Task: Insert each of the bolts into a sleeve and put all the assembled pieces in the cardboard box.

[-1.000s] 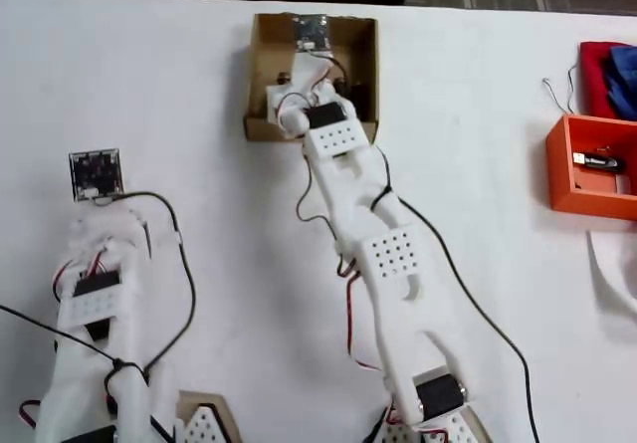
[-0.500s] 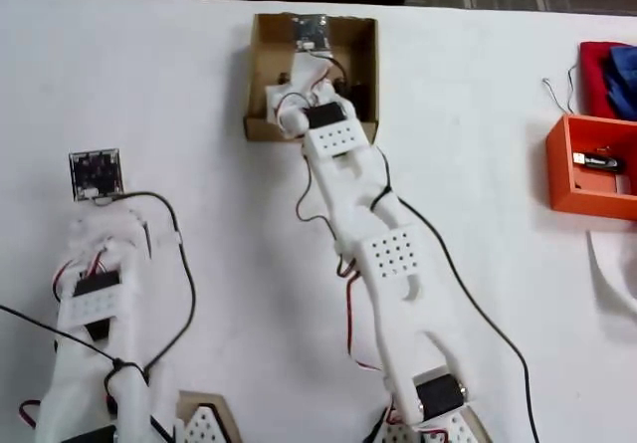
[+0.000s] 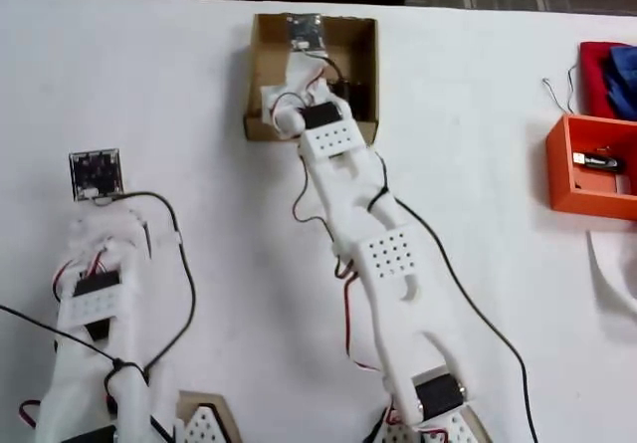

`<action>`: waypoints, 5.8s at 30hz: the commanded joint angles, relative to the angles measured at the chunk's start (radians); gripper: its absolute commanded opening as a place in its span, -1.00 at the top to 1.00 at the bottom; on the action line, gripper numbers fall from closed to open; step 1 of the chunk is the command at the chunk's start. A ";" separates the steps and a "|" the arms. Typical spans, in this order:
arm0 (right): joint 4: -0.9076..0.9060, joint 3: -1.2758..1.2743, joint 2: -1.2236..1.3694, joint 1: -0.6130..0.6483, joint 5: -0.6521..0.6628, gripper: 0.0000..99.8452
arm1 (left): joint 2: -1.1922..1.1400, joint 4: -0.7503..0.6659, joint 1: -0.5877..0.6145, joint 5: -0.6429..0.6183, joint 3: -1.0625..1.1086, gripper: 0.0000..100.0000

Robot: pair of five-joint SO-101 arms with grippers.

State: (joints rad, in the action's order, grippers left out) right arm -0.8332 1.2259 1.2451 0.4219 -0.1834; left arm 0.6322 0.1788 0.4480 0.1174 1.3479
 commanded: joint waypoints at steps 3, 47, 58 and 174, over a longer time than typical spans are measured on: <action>-0.150 0.279 -0.180 -0.067 -0.008 0.63 | 0.025 -0.012 -0.008 -0.008 -0.012 0.94; -0.335 -2.229 -2.425 -0.263 0.224 0.63 | 1.194 1.074 -0.437 -0.086 0.114 0.65; -0.555 -2.707 -3.065 -0.263 0.232 0.64 | 1.194 1.215 -0.361 -0.075 0.140 0.96; -0.412 -2.920 -3.004 -0.289 0.227 0.96 | 1.194 1.108 -0.376 -0.060 0.344 0.95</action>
State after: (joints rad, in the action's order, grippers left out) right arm -1.2612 -1.6832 -1.7545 0.1427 0.0453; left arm 1.7998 1.2835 0.0813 0.0591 1.6732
